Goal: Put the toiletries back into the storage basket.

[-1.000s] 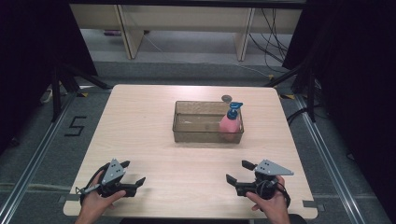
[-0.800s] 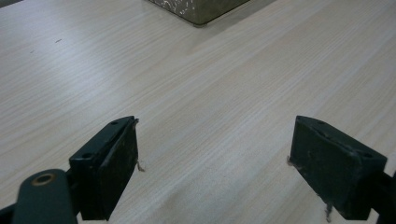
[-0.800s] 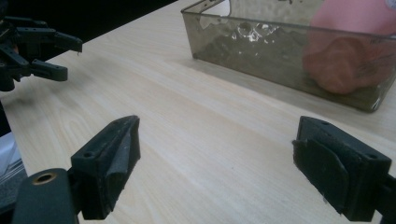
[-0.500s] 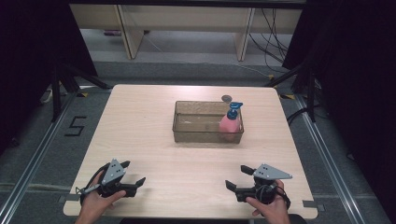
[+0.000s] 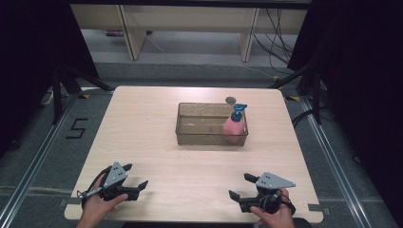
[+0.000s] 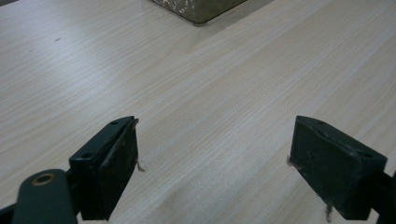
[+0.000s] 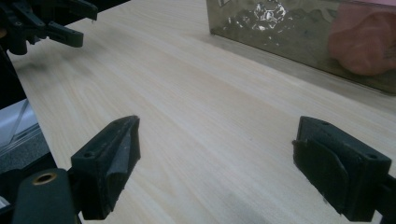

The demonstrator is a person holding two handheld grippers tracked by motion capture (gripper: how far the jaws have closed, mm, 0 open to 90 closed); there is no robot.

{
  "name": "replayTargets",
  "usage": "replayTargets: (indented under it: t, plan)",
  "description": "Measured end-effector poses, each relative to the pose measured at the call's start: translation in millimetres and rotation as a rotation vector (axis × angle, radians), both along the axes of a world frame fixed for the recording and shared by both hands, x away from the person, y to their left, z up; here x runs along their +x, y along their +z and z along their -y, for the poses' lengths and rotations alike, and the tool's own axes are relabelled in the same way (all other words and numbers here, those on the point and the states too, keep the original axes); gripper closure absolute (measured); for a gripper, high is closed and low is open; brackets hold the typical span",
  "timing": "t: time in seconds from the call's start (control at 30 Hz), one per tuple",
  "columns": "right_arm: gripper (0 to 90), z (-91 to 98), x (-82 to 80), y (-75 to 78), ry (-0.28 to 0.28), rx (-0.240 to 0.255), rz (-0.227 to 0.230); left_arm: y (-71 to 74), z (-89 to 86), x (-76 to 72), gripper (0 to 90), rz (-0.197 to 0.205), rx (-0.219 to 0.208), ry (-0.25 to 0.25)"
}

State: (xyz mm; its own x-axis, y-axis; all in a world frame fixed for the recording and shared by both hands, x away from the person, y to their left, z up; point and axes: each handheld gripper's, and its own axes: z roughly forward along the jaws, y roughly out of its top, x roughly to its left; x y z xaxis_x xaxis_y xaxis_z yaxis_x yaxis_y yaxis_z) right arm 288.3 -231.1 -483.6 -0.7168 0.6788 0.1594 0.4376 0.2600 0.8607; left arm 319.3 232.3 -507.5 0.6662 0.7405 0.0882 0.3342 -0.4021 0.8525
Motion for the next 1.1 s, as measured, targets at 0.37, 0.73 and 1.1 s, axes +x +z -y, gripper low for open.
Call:
replayTargets:
  t: [0.37,0.73,1.1]
  plan:
    - [15.7,1.3,-2.9,-2.5,0.031,-0.038,0.011,-0.1,0.2,-0.2,14.9,-0.002,-0.001,0.0]
    - [16.4,-1.2,-2.2,-6.4,0.058,-0.062,-0.014,0.5,0.4,-0.3,14.9,0.001,-0.009,0.003]
    - [16.2,-3.9,-2.0,-9.7,0.088,-0.075,-0.048,0.9,0.3,-0.3,14.9,0.001,-0.005,0.006]
